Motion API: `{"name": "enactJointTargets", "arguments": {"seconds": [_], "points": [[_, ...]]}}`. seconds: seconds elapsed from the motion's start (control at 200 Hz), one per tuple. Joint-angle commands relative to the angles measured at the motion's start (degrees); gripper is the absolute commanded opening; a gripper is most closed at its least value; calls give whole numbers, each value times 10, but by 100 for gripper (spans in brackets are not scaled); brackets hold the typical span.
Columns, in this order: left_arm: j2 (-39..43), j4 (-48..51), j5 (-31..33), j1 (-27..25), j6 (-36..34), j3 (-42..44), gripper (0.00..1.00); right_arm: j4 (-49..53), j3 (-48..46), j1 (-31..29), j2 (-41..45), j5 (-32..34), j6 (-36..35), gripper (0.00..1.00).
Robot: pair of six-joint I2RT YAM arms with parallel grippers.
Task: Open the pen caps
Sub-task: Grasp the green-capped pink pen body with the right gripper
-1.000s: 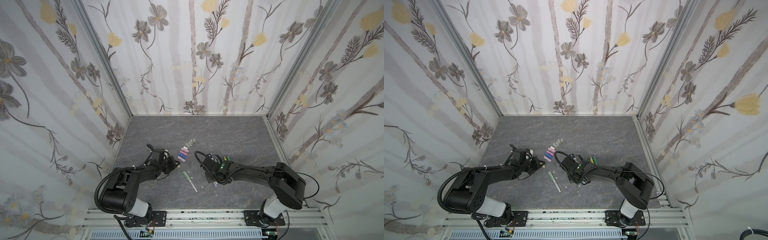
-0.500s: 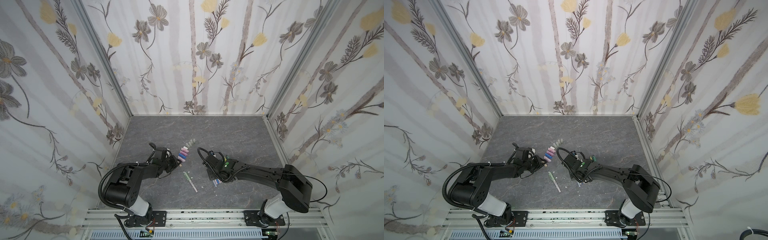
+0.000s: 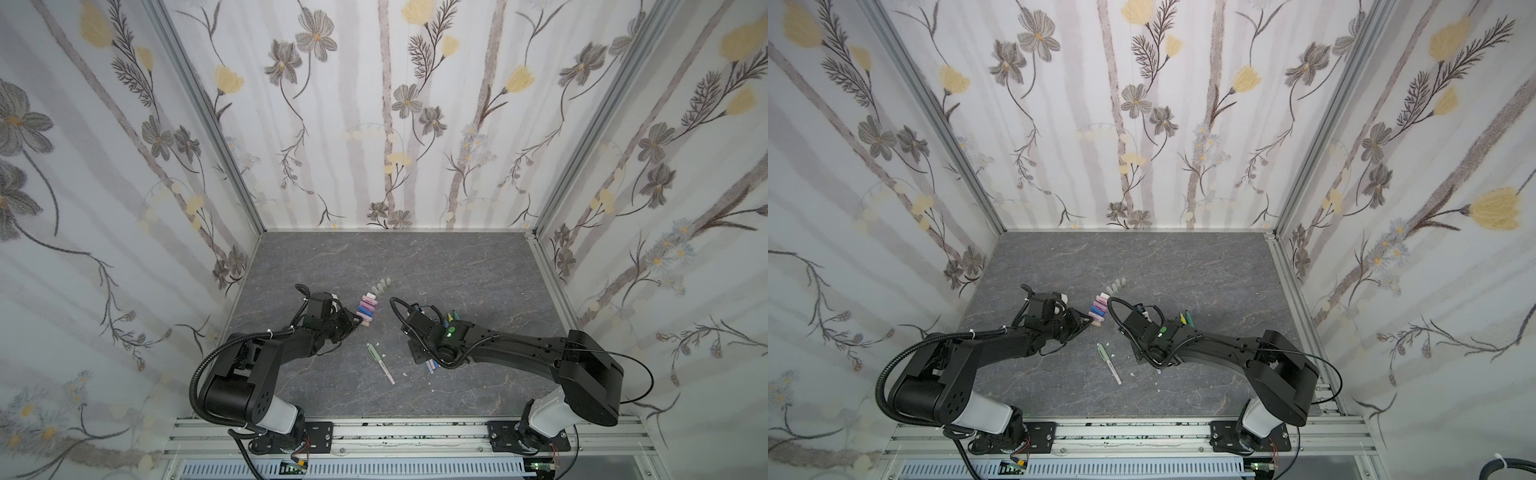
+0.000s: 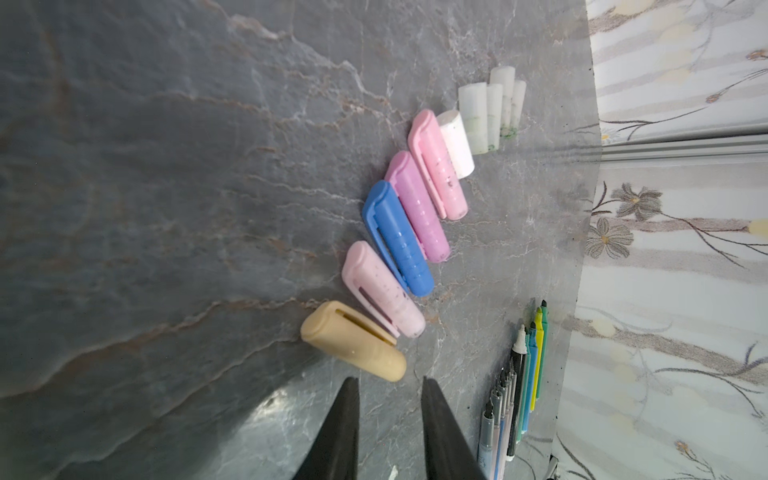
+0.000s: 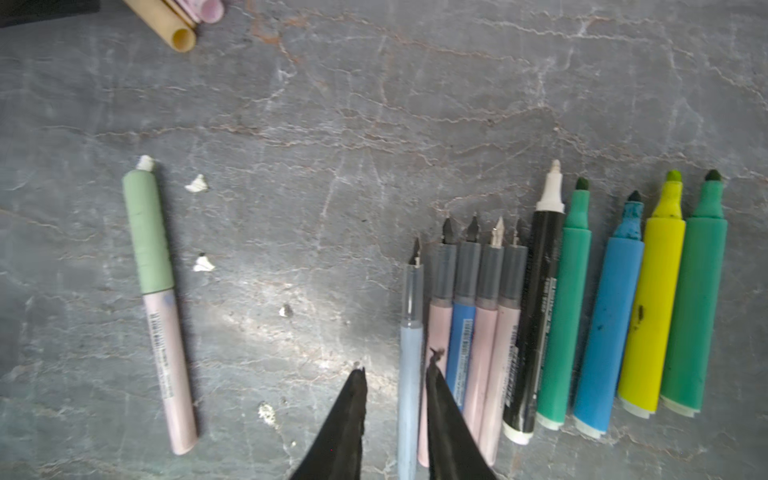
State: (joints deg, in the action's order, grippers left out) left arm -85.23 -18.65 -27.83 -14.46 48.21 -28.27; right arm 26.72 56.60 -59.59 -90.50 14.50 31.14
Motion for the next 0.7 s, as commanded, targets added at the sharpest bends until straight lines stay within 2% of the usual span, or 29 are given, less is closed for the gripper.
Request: {"name": "enactJointTargets", "arguments": {"seconds": [0.0,0.22,0.425,0.695], "points": [[19,9,0,2,3,-1,26,-19,14,-12,-5,-19,-11,27],[101,74,-1,16,-18,-14,26,-34,53,-45,-52,-51,-13,27],[185,165,14,66,-68,-28,28,-33,96,-83,-97,-59,-4,27],[201,177,-4,95,-81,-12,29,-24,120,-109,-138,-68,7,27]]}}
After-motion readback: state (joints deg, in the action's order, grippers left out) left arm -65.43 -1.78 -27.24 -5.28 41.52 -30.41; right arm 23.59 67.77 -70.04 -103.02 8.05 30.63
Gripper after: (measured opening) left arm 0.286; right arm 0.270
